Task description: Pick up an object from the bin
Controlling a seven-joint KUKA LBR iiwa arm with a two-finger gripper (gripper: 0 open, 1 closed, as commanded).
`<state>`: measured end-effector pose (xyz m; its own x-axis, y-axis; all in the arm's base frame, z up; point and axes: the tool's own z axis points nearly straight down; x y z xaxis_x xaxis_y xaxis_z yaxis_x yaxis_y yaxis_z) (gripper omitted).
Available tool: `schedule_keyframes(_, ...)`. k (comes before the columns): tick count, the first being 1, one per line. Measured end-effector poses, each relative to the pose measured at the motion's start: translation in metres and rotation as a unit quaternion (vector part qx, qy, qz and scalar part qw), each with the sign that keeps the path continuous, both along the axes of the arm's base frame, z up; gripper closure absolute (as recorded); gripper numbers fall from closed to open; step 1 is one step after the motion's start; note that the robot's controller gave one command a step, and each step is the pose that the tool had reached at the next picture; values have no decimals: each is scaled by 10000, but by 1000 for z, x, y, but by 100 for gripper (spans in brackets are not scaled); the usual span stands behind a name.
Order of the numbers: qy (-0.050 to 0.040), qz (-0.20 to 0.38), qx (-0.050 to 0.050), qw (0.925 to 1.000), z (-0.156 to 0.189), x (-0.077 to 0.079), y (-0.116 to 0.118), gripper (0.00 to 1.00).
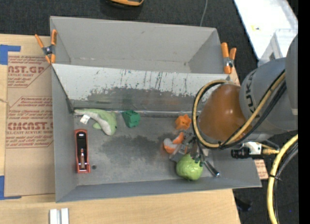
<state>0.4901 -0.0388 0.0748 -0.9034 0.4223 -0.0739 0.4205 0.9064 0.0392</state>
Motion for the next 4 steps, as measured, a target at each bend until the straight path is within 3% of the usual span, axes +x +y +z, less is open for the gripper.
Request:
schedule_keyframes(1, 0, 1, 0, 10000, 0, 0, 0, 100)
schedule_keyframes(2, -32, -294, 43, 9996, -2, 0, -55, 100)
schedule_keyframes(3, -55, -725, 59, 9973, -2, -1, -75, 100)
schedule_keyframes(4, -62, -842, 73, 9964, -2, -1, -64, 100)
